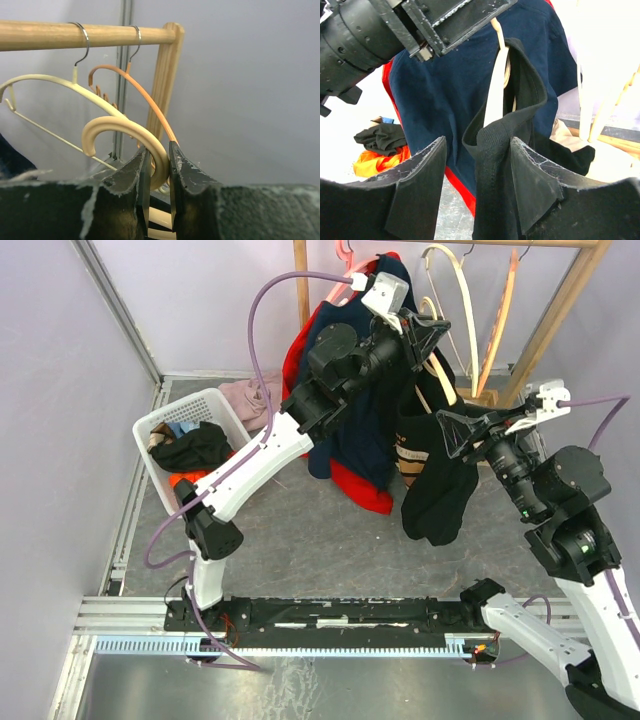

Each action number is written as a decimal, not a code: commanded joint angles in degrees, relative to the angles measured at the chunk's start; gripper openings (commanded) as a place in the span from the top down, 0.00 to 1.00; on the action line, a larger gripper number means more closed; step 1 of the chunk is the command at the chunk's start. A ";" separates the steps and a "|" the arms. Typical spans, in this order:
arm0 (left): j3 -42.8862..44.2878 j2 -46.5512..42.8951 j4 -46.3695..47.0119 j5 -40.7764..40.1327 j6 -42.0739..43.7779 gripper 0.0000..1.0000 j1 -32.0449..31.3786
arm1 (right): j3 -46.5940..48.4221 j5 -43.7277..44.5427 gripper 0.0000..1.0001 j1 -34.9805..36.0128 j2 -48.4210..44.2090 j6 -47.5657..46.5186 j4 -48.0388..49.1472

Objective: Remove the t-shirt from the hanger
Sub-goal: Remove the T-shirt from the clothesline.

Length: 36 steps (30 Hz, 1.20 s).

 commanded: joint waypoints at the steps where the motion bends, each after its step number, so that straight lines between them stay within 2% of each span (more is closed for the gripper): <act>1: 7.09 1.75 -0.53 -5.84 3.16 0.97 -0.24 | 5.54 -0.91 0.38 -0.03 -0.31 -1.36 -4.51; 5: 9.70 3.37 -1.67 -8.12 4.85 0.97 -0.16 | 7.39 -0.36 0.37 -0.07 -0.52 -2.29 -10.00; 15: 10.65 3.12 -2.52 -10.35 6.13 0.97 -0.08 | 3.58 2.70 0.37 -0.03 -5.61 -1.30 -17.76; 17: 10.66 2.83 -2.82 -10.37 6.13 0.97 -0.09 | 2.77 3.50 0.43 -0.06 -6.65 -1.00 -18.51; 20: 10.63 2.58 -3.40 -10.35 6.09 0.97 -0.10 | 2.11 3.90 0.58 -0.03 -7.20 -0.71 -19.42; 23: 10.63 2.39 -3.67 -10.20 5.75 0.97 -0.13 | 1.88 3.86 0.68 -0.05 -7.05 -0.69 -20.18; 25: 10.76 2.29 -3.76 -10.25 5.56 0.97 -0.12 | 1.64 3.86 0.71 -0.06 -7.04 -0.71 -20.49; 27: 10.89 2.24 -3.79 -10.60 5.36 0.97 -0.10 | 1.64 3.74 0.67 -0.05 -7.12 -0.69 -21.06; 31: 11.27 2.40 -4.00 -11.37 5.41 0.97 -0.14 | 1.65 3.43 0.51 -0.05 -7.87 -0.27 -23.38; 36: 11.46 2.52 -3.94 -12.53 5.67 0.97 -0.12 | 0.57 3.09 0.49 -0.06 -8.91 0.89 -26.93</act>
